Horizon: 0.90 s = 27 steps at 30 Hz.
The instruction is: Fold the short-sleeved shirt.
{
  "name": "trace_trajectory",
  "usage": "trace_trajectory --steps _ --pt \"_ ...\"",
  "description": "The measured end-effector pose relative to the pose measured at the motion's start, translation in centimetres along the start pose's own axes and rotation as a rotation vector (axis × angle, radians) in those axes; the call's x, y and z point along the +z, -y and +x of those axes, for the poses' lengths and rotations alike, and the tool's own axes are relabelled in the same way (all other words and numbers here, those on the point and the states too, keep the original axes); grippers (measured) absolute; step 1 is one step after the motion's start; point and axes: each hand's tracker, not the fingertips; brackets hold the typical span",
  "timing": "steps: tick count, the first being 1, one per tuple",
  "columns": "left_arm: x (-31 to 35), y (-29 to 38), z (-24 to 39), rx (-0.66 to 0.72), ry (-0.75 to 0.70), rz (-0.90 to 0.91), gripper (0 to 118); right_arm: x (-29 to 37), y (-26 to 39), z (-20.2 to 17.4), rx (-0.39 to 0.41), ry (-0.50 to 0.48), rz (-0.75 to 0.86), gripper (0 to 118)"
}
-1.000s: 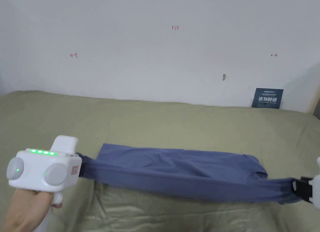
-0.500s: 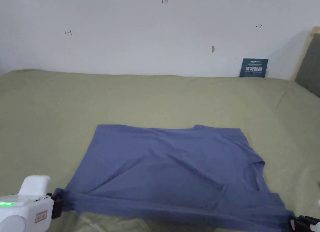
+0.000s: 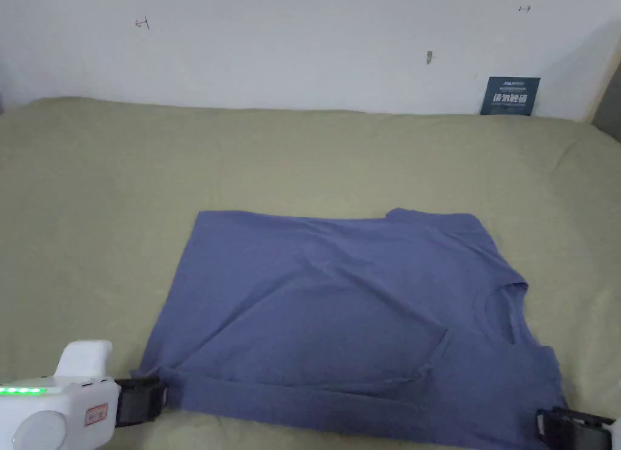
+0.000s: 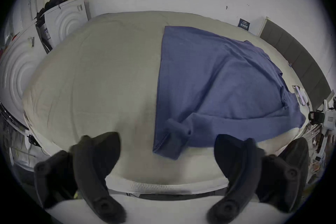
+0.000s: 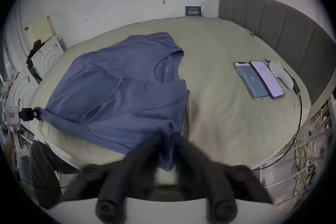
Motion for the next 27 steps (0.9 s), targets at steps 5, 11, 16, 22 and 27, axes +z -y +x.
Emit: trace_trajectory --steps 5,11,16,22,27 --pt "1.9 0.9 -1.0 0.063 0.008 -0.001 105 1.6 0.6 0.3 -0.023 0.028 0.033 109" --pt "3.9 1.6 -0.8 0.024 -0.081 0.006 0 2.7 1.5 -0.3 -0.014 0.073 0.058 0" --pt "4.1 1.1 -1.0 0.04 -0.009 -0.011 0 1.7 2.1 -0.3 -0.039 0.03 0.023 0" --pt "1.7 -1.2 -0.1 0.028 -0.008 -0.003 117 1.5 1.4 -1.0 -0.012 0.04 0.028 0" --pt "-1.7 -2.5 0.8 -0.016 -0.069 -0.026 114 0.8 1.1 -0.9 0.006 0.034 0.011 0"
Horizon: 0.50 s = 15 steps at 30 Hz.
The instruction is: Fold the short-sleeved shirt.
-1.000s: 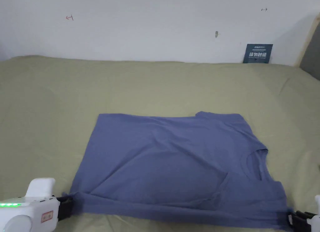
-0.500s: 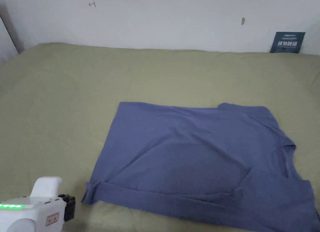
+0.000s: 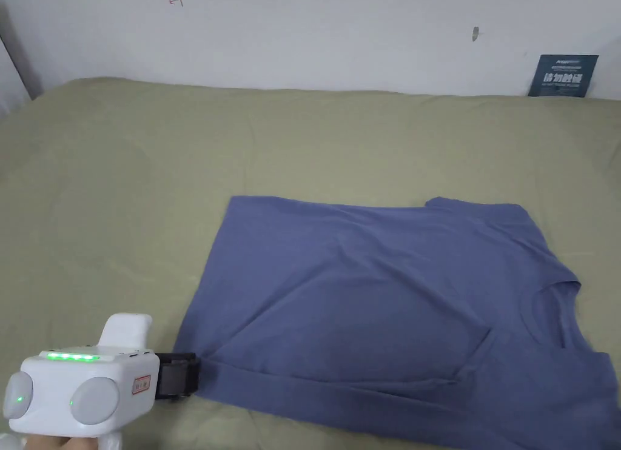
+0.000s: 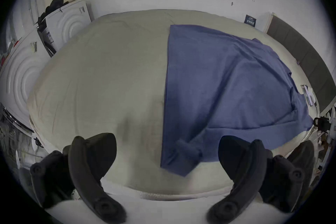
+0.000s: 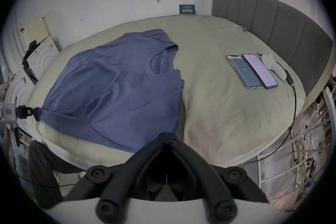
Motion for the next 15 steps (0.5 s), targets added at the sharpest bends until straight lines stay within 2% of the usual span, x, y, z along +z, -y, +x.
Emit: trace_trajectory --steps 1,2,3,4,7,8,11,12,13,15 --pt "-0.2 0.0 0.1 -0.003 0.002 -0.013 105 -0.1 0.0 0.0 0.003 0.002 -0.005 0" --pt "-0.1 0.0 0.2 -0.001 0.013 -0.016 77 -0.2 -0.1 0.3 0.007 0.003 -0.012 0" --pt "0.3 0.1 0.3 0.002 0.038 -0.017 19 -0.3 -0.1 0.4 0.01 0.002 -0.017 0" --pt "0.4 0.0 0.5 -0.004 0.051 -0.016 2 -0.4 -0.2 0.4 0.016 0.0 -0.023 0" --pt "0.2 0.7 1.1 -0.008 0.068 -0.03 2 -0.7 -0.4 0.6 0.023 -0.008 -0.037 2" --pt "0.5 0.7 1.3 0.002 0.071 -0.025 2 -0.8 -0.5 0.6 0.025 -0.011 -0.037 18" --pt "0.7 1.3 1.5 0.018 0.071 -0.029 2 -1.3 -0.9 0.8 0.05 -0.031 -0.07 53" --pt "0.8 1.2 1.4 0.025 0.076 -0.034 2 -1.6 -0.8 0.8 0.056 -0.048 -0.101 96" --pt "0.8 1.3 1.4 0.024 0.077 -0.035 2 -1.9 -0.7 0.8 0.062 -0.05 -0.106 118" --pt "0.9 1.6 1.6 0.022 0.068 -0.035 2 -2.6 -0.7 1.3 0.088 -0.041 -0.115 107"
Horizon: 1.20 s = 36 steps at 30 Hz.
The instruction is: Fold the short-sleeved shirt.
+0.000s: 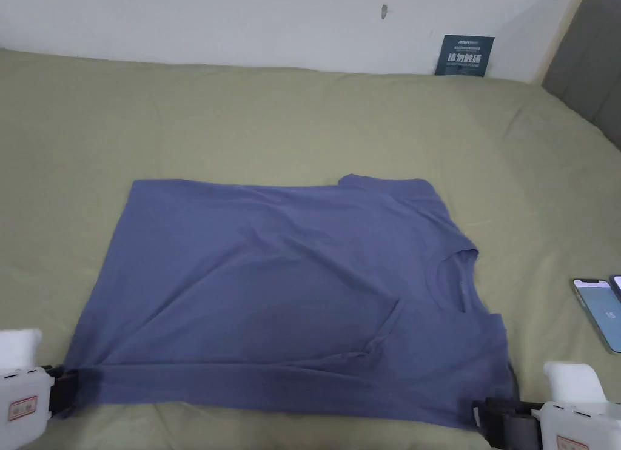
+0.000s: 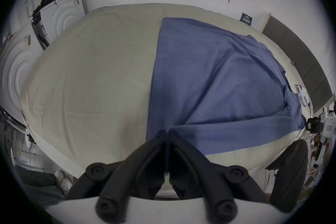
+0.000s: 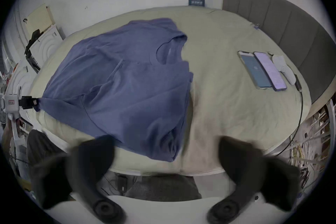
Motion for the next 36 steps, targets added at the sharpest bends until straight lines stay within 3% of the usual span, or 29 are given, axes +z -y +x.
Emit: trace_trajectory --steps 2,3,4,5,6,12,17,31,36 --pt "0.1 -0.3 -0.3 0.013 0.004 0.003 2 -0.9 0.0 0.2 0.034 0.043 -0.038 95" --pt "0.1 -0.2 -0.3 0.017 0.003 0.005 2 -0.9 0.0 -0.1 0.039 0.041 -0.028 78" --pt "0.2 -0.2 -0.2 0.022 0.005 0.006 2 -0.6 -0.2 -0.4 0.039 0.048 -0.039 29" --pt "0.1 -0.4 -0.6 0.023 0.008 0.007 2 -0.5 -0.4 -0.3 0.032 0.048 -0.047 0" --pt "0.2 -0.5 -0.7 0.022 0.009 0.006 2 0.1 -0.8 0.0 -0.012 0.048 0.0 0" --pt "1.8 -2.5 -1.8 0.044 0.07 0.024 2 2.7 -3.4 0.1 -0.038 0.014 0.061 0" --pt "1.6 -6.4 -2.1 0.058 0.088 0.058 2 3.2 -8.5 -0.8 -0.013 -0.001 0.121 0" --pt "-7.8 -17.8 -0.4 0.02 0.044 0.024 2 -8.3 -21.0 -1.2 0.075 0.061 0.05 0" --pt "-10.9 -18.3 -0.3 0.025 0.017 -0.019 2 -11.6 -21.7 -0.9 0.039 0.049 0.012 0"
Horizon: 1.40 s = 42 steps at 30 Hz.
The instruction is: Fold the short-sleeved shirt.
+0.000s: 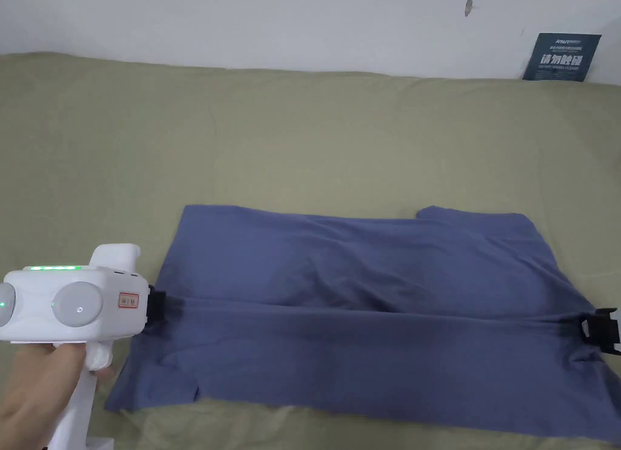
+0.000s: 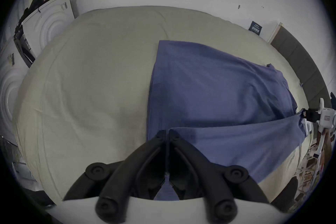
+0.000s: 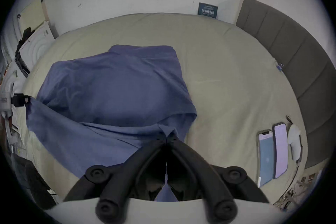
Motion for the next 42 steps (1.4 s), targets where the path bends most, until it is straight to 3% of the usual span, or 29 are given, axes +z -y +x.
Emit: trace_trajectory --steps 2,3,4,5,6,8,10,11,12,13,14,15,24,25,26,27,28,29,36,37,38,40,42 --pt "-0.5 0.2 0.2 0.0 0.0 -0.003 7 -0.5 0.2 -0.1 -0.007 -0.006 -0.009 1" --pt "-0.6 0.2 0.1 0.002 -0.002 -0.002 22 -0.6 0.4 0.2 -0.017 -0.015 -0.014 11" --pt "-0.5 0.3 -0.2 0.004 0.006 0.002 64 -0.5 0.6 0.3 -0.035 -0.027 -0.014 53" --pt "-0.3 0.5 -0.2 0.014 0.006 0.014 94 -0.2 0.9 0.4 -0.047 -0.03 -0.009 98" --pt "0.0 0.7 -0.5 0.019 0.009 0.018 110 0.0 1.3 0.5 -0.048 -0.032 -0.016 118" --pt "1.4 1.3 -0.8 0.03 -0.003 0.061 110 2.0 2.2 0.9 -0.012 -0.061 0.007 103" --pt "3.3 2.1 -1.3 0.036 -0.014 0.075 107 3.7 2.5 1.7 -0.037 -0.029 0.022 106" --pt "4.2 2.6 -1.4 0.031 -0.025 0.084 102 4.1 3.9 0.9 -0.037 -0.027 0.03 104" --pt "5.2 3.3 -1.5 0.021 -0.033 0.087 83 5.1 4.6 0.9 -0.034 -0.017 0.045 95" --pt "6.2 4.1 -1.5 0.003 -0.028 0.089 41 6.1 5.4 0.9 -0.032 -0.01 0.051 65" --pt "7.0 4.9 -1.5 -0.012 -0.021 0.097 9 6.9 6.2 0.8 -0.033 -0.012 0.059 24" --pt "7.4 5.6 -1.3 -0.023 -0.038 0.095 0 6.9 7.5 1.8 -0.041 -0.007 0.074 0" --pt "7.3 8.9 -2.4 -0.004 0.002 0.008 0 9.3 12.3 0.9 -0.058 0.002 0.092 0" --pt "7.3 9.0 -2.2 0.006 0.007 0.011 2 9.3 12.4 0.9 -0.066 0.002 0.093 0" --pt "7.1 8.9 -2.3 0.014 0.006 0.015 16 9.2 12.4 0.9 -0.068 0.001 0.09 0" --pt "6.6 8.7 -2.4 0.02 0.001 0.015 50 9.5 12.4 0.6 -0.069 -0.002 0.088 0" --pt "5.9 8.4 -2.4 0.026 -0.012 -0.005 101 9.5 12.4 0.4 -0.068 -0.006 0.088 0" --pt "5.5 8.5 -1.9 0.019 -0.041 -0.021 118 9.4 12.3 0.3 -0.065 -0.009 0.085 0" --pt "1.7 8.4 -1.9 -0.004 -0.097 -0.069 116 8.0 12.1 1.3 -0.058 -0.02 0.07 0" --pt "1.9 8.4 -1.2 -0.011 -0.093 -0.076 112 7.8 12.0 1.6 -0.056 -0.019 0.067 0" --pt "2.0 8.6 -1.0 -0.02 -0.089 -0.076 95 7.7 11.9 1.8 -0.057 -0.018 0.064 0" --pt "2.5 8.8 -0.8 -0.038 -0.062 -0.044 6 7.8 11.6 1.1 -0.061 -0.013 0.067 0" --pt "2.5 8.6 -0.6 0.038 -0.002 -0.011 6 7.4 11.3 1.3 -0.071 -0.008 0.068 2"
